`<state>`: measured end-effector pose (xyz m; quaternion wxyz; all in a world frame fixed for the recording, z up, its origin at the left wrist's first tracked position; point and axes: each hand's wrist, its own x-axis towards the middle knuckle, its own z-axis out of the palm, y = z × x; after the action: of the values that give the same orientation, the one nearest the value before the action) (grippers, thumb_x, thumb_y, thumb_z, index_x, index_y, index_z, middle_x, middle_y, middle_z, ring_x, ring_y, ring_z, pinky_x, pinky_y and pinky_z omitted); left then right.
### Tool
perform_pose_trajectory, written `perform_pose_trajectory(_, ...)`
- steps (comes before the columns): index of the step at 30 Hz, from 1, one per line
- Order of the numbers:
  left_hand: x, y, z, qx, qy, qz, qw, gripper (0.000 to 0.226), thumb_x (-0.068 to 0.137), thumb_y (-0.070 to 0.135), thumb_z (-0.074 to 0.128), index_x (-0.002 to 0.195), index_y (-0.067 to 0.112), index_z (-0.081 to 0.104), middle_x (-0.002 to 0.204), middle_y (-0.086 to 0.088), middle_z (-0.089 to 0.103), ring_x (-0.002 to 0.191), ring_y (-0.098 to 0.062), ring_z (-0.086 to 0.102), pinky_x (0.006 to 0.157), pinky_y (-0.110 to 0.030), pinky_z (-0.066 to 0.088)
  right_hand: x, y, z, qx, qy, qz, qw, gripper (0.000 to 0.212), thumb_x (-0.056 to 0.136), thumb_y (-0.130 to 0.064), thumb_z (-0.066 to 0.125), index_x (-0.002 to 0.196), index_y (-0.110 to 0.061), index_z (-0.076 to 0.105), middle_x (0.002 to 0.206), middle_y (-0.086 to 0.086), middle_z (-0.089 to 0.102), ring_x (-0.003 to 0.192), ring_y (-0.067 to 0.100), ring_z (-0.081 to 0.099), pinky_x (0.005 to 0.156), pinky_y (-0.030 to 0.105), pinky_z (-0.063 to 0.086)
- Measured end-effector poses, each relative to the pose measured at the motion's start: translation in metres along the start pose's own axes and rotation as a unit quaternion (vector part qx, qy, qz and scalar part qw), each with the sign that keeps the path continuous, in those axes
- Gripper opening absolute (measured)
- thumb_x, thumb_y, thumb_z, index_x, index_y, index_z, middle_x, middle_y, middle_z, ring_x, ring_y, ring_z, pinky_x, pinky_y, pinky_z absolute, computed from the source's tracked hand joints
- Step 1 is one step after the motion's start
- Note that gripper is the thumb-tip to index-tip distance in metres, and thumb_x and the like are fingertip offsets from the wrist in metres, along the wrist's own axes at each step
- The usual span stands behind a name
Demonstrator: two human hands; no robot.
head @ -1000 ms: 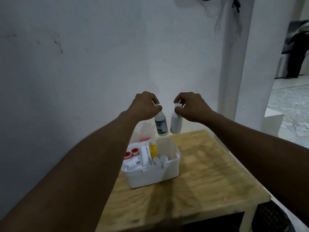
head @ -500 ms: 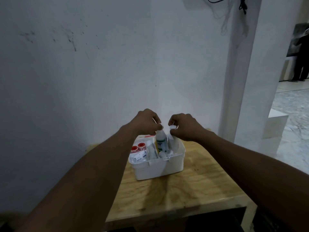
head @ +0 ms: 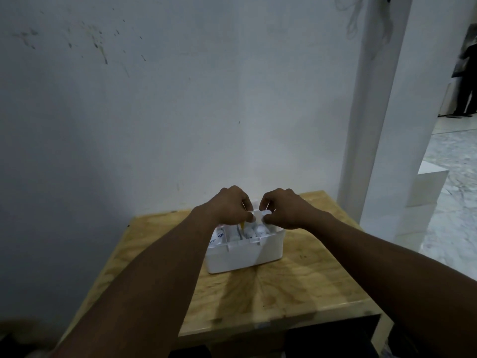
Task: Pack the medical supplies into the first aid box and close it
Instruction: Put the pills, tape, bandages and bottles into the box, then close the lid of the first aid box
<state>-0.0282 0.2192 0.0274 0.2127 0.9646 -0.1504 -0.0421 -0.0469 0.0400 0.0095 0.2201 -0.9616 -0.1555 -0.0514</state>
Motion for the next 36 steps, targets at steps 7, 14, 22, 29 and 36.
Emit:
perform_pose_trajectory(7,0.002,0.000,-0.007,-0.018,-0.015,-0.014,1.000,0.016,0.083,0.037,0.076,0.093,0.025,0.079,0.109,-0.002,0.072,0.098,-0.020,0.065,0.080,-0.033,0.055,0.007,0.006,-0.011,0.048,-0.011,0.012,0.999,0.026,0.087,-0.036,0.066,0.098,-0.014,0.075,0.103,0.002,0.073,0.087,0.015,0.065,0.075,0.029,0.052)
perform_pose_trajectory(14,0.006,-0.029,-0.025,-0.084,0.074,-0.061,0.992,0.032,0.093,0.047,0.065,0.095,0.017,0.077,0.105,-0.003,0.074,0.096,-0.020,0.065,0.081,-0.030,0.048,0.033,0.012,-0.016,0.127,0.105,0.091,0.982,0.037,0.089,-0.044,0.063,0.092,-0.009,0.073,0.108,0.008,0.072,0.102,0.024,0.062,0.086,0.034,0.049)
perform_pose_trajectory(22,0.011,-0.110,-0.022,-0.213,0.072,-0.329,0.917,0.059,0.098,0.054,0.051,0.120,-0.001,0.057,0.118,-0.019,0.067,0.088,-0.033,0.067,0.076,-0.038,0.053,0.073,0.033,0.018,0.327,0.002,0.347,0.879,0.049,0.090,-0.047,0.058,0.111,-0.003,0.052,0.105,0.018,0.063,0.086,0.033,0.064,0.068,0.037,0.053)
perform_pose_trajectory(29,0.020,-0.123,-0.017,-0.339,-0.012,-0.334,0.880,0.049,0.098,0.051,0.053,0.102,0.004,0.067,0.104,-0.015,0.074,0.099,-0.034,0.070,0.098,-0.048,0.055,0.096,0.035,0.033,0.358,-0.018,0.354,0.864,0.022,0.092,-0.021,0.061,0.090,0.001,0.058,0.076,0.014,0.058,0.059,0.026,0.055,0.050,0.029,0.044)
perform_pose_trajectory(36,0.025,-0.112,-0.030,-0.356,0.029,-0.309,0.882,0.045,0.099,0.050,0.053,0.108,0.006,0.060,0.104,-0.013,0.072,0.098,-0.033,0.068,0.092,-0.044,0.055,0.099,0.026,0.019,0.403,0.025,0.305,0.862,0.018,0.090,-0.004,0.058,0.102,0.006,0.065,0.093,0.020,0.067,0.064,0.027,0.060,0.056,0.032,0.049)
